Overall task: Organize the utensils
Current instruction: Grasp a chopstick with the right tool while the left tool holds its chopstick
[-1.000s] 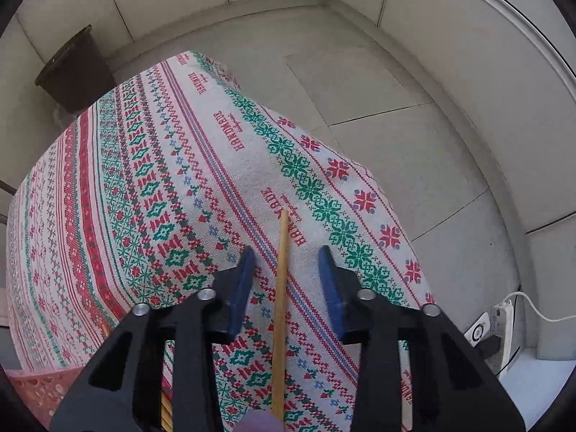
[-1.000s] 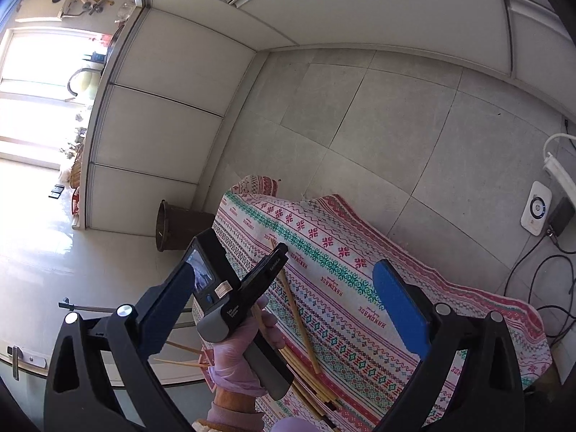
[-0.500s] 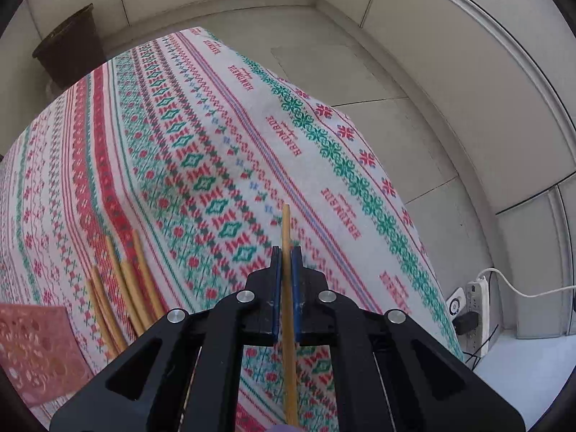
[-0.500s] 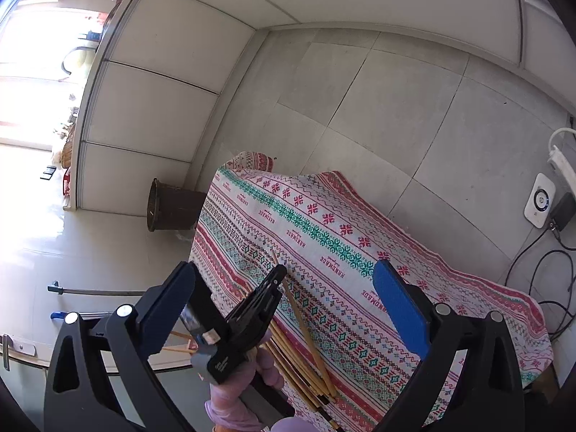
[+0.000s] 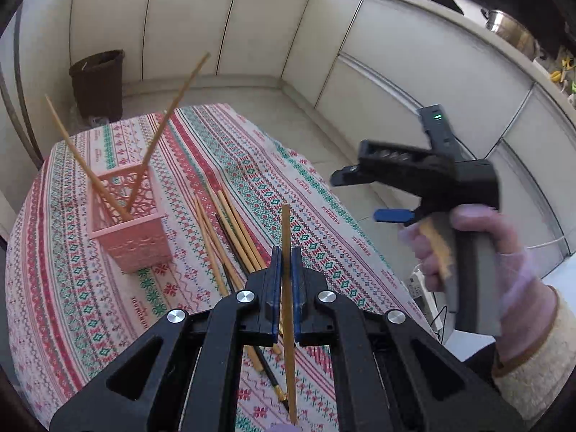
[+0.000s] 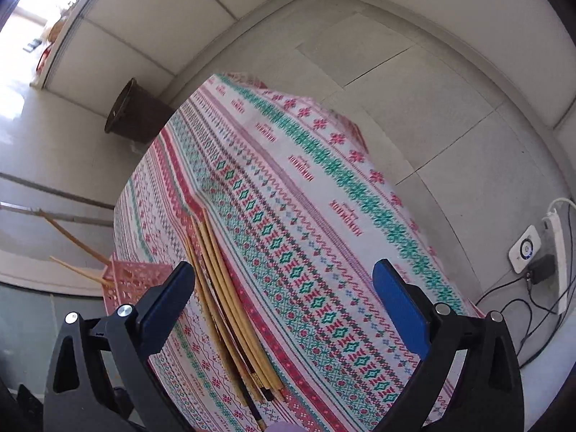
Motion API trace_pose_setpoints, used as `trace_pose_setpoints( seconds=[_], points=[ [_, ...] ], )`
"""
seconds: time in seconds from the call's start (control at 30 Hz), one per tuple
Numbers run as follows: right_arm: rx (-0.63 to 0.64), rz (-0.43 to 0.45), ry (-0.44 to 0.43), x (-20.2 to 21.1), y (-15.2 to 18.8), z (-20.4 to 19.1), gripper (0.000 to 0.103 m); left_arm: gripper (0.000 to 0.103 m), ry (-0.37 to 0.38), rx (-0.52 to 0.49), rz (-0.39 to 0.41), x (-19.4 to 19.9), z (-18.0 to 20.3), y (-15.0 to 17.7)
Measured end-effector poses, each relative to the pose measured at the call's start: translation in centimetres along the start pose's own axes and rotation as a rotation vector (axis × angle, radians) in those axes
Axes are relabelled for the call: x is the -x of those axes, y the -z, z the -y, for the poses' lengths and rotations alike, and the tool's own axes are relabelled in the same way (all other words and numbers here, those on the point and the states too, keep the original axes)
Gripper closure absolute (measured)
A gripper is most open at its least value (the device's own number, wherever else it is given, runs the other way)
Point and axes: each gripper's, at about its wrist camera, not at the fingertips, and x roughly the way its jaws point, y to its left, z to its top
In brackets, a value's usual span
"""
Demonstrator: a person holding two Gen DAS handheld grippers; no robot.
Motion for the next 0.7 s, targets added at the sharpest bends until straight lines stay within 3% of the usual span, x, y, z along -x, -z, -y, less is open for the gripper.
trace_pose_setpoints(
  seconds=[0.03, 0.1, 0.23, 0.7],
  points=[
    [0.030, -0.005, 0.000, -0.7, 0.4, -0.8, 0.009, 0.098, 0.015, 0.001, 0.028, 1.5, -0.4, 0.4],
    [0.066, -0.027, 0.007, -1.8, 1.1, -2.2, 0.026, 0.098, 0.039, -0.008, 0.079, 3.8, -0.8, 0.5],
    [0.117, -0.070, 0.013, -4.5, 2.0, -4.6, 0.044, 0.098, 0.075, -0.046, 0.164, 7.4, -0.9, 0.8],
    [0.204, -0.012, 0.047, -9.9, 0.6, -7.5, 0.047, 0.098, 0.153, -0.027, 0.313, 13.4, -2.5, -0.1]
  ],
)
